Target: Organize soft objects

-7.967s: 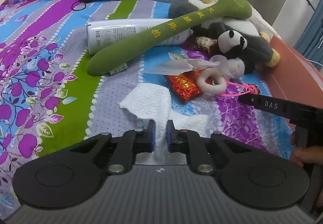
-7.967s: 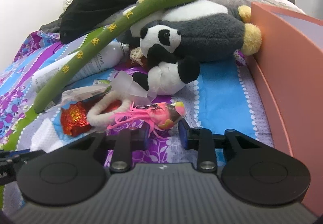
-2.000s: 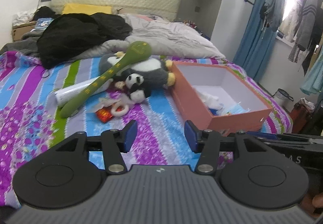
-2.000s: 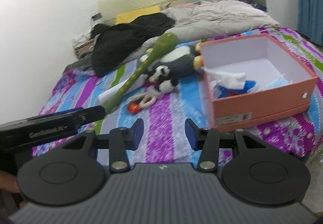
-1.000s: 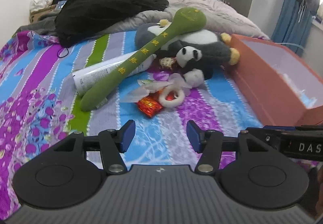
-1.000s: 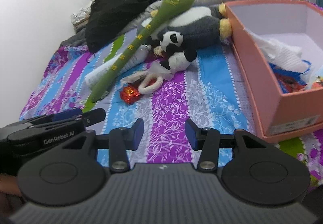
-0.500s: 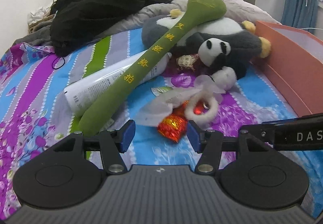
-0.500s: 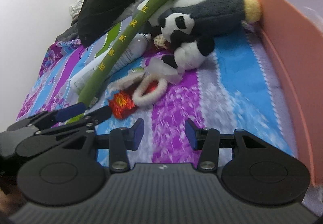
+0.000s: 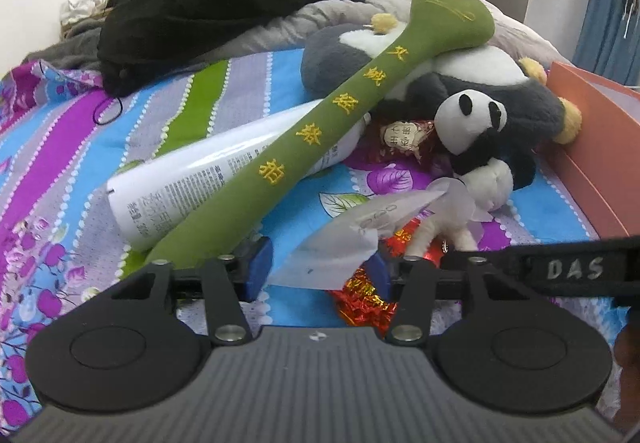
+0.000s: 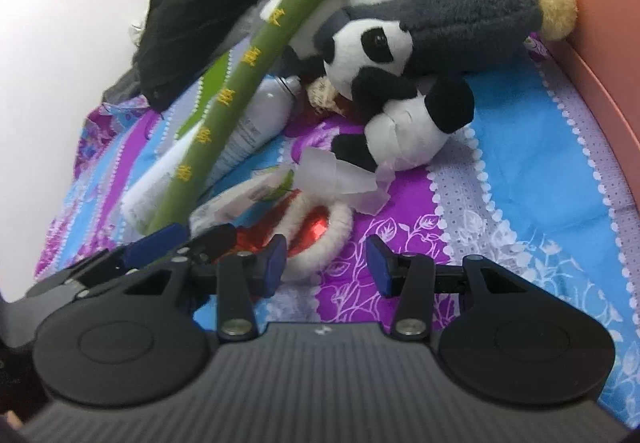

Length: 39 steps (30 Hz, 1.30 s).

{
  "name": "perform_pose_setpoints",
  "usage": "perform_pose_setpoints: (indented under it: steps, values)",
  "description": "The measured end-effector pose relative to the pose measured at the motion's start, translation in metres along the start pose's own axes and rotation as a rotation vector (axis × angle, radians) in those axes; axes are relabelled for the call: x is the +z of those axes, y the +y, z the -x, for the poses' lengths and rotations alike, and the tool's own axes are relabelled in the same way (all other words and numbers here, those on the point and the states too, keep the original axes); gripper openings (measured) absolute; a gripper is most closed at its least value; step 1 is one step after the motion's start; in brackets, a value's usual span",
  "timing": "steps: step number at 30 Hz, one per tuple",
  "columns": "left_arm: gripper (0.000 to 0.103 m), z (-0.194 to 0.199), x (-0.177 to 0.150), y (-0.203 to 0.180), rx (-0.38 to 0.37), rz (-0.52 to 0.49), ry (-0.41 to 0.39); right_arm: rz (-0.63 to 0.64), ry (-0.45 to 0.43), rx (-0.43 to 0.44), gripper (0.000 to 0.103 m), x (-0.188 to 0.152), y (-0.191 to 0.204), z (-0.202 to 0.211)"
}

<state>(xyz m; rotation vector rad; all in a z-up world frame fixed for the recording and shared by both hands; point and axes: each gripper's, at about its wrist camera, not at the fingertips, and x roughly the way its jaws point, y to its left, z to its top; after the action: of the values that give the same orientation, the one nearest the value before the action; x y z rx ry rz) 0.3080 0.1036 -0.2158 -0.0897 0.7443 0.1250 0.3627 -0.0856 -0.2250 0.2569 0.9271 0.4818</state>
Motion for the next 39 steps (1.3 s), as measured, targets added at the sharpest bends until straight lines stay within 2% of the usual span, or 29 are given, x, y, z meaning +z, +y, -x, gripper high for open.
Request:
perform_pose_setpoints:
  steps: [2, 4, 5, 7, 16, 24, 32, 35, 37, 39]
  values:
    - [0.039, -0.003, -0.001, 0.002, -0.014, 0.022, 0.002, -0.010, 0.000, 0.005, 0.032, -0.001, 0.002, -0.003]
    - [0.020, -0.003, -0.001, 0.003, -0.029, 0.028, -0.005, -0.008, -0.001, 0.010, 0.021, -0.001, 0.004, -0.004]
    - [0.018, -0.002, -0.001, 0.002, -0.031, 0.025, -0.006, -0.007, -0.004, 0.014, 0.016, -0.002, 0.005, -0.003]
    - [0.009, 0.002, -0.002, 0.003, -0.030, 0.030, -0.016, 0.003, -0.015, 0.022, 0.013, -0.003, 0.008, 0.002]
    - [0.004, 0.050, -0.005, 0.004, -0.027, 0.060, -0.067, 0.042, -0.059, 0.028, 0.012, -0.014, 0.024, 0.045]
    - [0.004, 0.106, -0.021, 0.002, -0.068, 0.097, -0.080, 0.086, -0.065, 0.022, 0.011, -0.043, 0.027, 0.090]
    - [0.004, 0.133, -0.058, -0.009, -0.159, 0.193, 0.016, 0.123, -0.007, -0.022, 0.011, -0.085, 0.012, 0.118]
    - [0.004, 0.135, -0.072, -0.006, -0.235, 0.290, 0.093, 0.125, 0.001, -0.047, 0.011, -0.094, 0.004, 0.127]
    - [0.004, 0.135, -0.081, 0.000, -0.311, 0.418, 0.167, 0.118, 0.009, -0.064, 0.011, -0.098, -0.003, 0.132]
    - [0.004, 0.139, -0.084, -0.001, -0.318, 0.437, 0.177, 0.118, 0.017, -0.093, 0.011, -0.101, -0.008, 0.136]
